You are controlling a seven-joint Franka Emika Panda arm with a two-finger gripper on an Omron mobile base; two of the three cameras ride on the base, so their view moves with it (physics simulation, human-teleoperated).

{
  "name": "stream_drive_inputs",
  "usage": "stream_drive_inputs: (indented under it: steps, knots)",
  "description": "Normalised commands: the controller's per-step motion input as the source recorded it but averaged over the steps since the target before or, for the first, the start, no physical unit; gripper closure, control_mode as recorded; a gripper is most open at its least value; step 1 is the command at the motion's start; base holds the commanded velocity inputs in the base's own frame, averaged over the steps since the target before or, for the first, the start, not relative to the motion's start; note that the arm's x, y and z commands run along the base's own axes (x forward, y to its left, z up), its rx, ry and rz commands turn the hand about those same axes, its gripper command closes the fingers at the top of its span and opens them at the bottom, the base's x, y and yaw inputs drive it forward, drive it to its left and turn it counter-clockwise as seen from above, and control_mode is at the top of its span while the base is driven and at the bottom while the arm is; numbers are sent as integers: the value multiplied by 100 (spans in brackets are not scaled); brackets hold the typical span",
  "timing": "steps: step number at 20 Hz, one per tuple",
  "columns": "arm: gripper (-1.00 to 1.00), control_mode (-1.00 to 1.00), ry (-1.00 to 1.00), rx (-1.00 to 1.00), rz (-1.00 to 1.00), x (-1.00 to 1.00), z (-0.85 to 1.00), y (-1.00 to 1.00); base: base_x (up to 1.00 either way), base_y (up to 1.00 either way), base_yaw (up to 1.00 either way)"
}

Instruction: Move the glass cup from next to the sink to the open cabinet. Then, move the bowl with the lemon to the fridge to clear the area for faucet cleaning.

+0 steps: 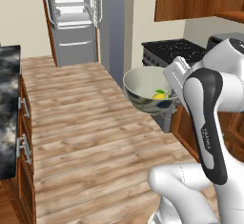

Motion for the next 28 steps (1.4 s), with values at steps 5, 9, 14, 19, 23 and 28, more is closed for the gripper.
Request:
stream_drive_inputs:
  steps: [5,9,14,19,23,28]
  knots:
    - [100,100,0,0,0,0,0,0,100,0,-2]
    - [100,100,0,0,0,0,0,0,100,0,-1]
    - [100,100,0,0,0,0,0,0,100,0,-1]
    - [100,100,0,0,0,0,0,0,100,0,-1]
    - [100,100,0,0,0,0,0,0,100,0,-2]
    - [100,100,0,0,0,0,0,0,100,0,-1]
